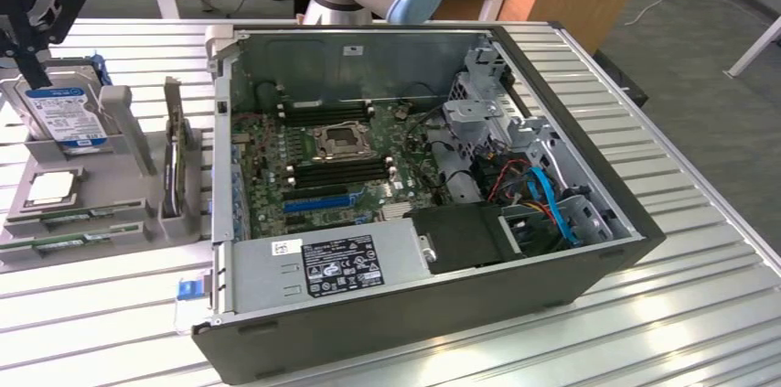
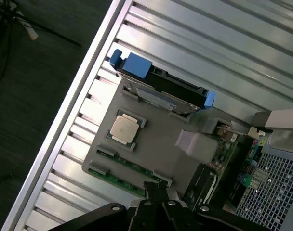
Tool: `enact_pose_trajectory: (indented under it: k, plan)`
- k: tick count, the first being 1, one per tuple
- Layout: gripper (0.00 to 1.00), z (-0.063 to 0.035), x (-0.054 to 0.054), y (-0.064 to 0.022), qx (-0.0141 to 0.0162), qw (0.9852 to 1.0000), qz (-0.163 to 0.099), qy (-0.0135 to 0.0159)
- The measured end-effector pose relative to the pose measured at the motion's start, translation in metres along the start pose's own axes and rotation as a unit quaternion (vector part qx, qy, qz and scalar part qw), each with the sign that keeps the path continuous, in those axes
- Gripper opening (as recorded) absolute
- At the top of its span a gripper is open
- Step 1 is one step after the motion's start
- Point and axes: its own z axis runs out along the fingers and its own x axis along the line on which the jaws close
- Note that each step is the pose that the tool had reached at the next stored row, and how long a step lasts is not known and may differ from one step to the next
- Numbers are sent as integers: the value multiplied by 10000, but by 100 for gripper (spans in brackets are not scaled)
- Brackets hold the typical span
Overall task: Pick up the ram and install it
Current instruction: 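Pick up the ram and move it above insertion slot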
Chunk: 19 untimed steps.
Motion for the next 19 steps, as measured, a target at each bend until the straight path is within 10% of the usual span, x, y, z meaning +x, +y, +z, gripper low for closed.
enact_pose_trajectory:
  k: [10,19]
  plan:
    - [10,1,0,0,21,9978,-667,28]
    - [10,3,0,0,39,9916,-1289,54]
